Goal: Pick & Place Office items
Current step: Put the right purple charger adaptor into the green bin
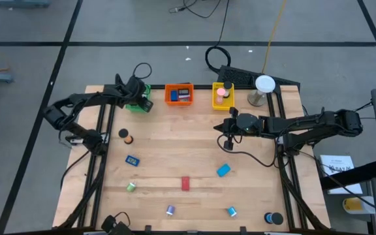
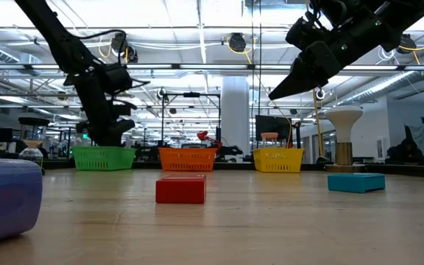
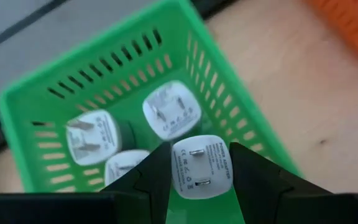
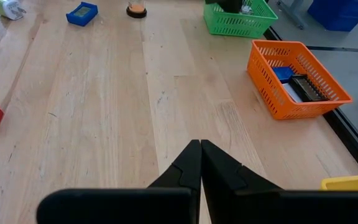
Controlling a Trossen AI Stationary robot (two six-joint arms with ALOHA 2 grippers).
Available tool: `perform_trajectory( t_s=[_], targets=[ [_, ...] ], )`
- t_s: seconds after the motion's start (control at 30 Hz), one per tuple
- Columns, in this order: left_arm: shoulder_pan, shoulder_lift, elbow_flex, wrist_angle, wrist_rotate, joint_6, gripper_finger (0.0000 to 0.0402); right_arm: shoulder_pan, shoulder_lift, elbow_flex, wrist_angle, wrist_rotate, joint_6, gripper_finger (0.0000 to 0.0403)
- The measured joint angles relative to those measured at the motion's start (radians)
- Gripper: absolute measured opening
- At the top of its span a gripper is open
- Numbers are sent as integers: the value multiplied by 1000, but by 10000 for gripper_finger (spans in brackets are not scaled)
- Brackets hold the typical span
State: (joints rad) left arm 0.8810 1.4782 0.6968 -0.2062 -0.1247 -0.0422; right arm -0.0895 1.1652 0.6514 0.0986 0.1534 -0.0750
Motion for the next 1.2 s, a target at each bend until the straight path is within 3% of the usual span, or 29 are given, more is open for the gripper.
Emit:
perform_trajectory(
  t_s=[0.47,0.83,1.2],
  targets=[
    [-6,40,0,80,-15,-6,147,0,0,0,0,-1,0,1],
    [-6,39,0,80,-19,28,214,0,0,0,0,-1,-6,1],
    [-6,-137,0,7,-34,66,207,0,0,0,0,-1,-8,1]
  ],
)
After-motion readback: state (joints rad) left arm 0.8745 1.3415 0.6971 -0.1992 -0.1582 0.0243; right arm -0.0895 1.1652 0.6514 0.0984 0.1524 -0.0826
